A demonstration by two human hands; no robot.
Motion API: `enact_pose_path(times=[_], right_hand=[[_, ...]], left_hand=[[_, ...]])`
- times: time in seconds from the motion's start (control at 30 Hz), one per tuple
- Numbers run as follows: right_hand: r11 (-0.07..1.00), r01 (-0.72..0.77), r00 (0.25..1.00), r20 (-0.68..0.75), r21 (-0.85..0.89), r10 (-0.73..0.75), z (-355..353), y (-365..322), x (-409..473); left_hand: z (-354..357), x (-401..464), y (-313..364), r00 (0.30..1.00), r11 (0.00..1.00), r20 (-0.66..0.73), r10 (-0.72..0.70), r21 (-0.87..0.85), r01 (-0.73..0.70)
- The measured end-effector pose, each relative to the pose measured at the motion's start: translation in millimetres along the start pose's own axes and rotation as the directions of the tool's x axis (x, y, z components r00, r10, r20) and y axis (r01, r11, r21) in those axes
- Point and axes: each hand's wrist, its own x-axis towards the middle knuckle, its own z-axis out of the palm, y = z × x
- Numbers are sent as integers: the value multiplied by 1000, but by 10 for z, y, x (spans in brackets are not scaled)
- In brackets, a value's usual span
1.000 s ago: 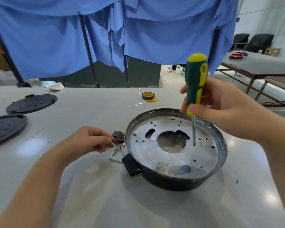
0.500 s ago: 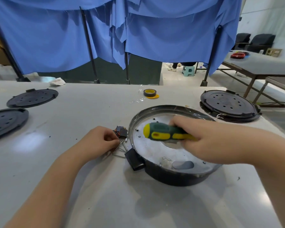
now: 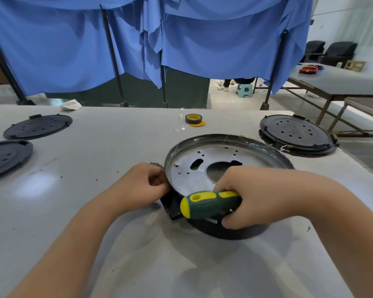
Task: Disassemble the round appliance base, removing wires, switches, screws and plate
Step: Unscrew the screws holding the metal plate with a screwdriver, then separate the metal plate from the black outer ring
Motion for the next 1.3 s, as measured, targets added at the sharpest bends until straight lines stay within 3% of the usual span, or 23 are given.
enact_pose_path(times=[0.17,0.4,0.53,0.63,0.83,1.03,1.17,1.3], right_hand=[[995,20,997,-82,102,-12,-107,52,-48],[1000,13,1000,-27,26,-12,-68,47,-37],[999,23,998,-53,23,-22,-63,22,-50],[998,57,993,-100,16,-55,-53,-4,-50],[992,49,976,-206,-116,-72,50,-1,19],[978,3,922,-378,-210,-84,83,104,226],[989,-26,859,-510,-143,-51,104,243,277],[998,8,840,-542,55,23,88,369,289]], left_hand=[[-43,-14,33,999,1000,22,-28,-9,28],[-46,-23,41,997,998,28,-67,-20,68],[-61,0,92,995,990,-63,-80,-121,72],[-120,31,153,985,911,-24,-172,-384,150],[-78,24,202,962,836,91,-258,-477,269],[-78,49,232,925,634,7,-379,-726,265],[-131,135,183,885,552,-88,-457,-808,205],[-222,303,84,850,485,-144,-507,-863,143]])
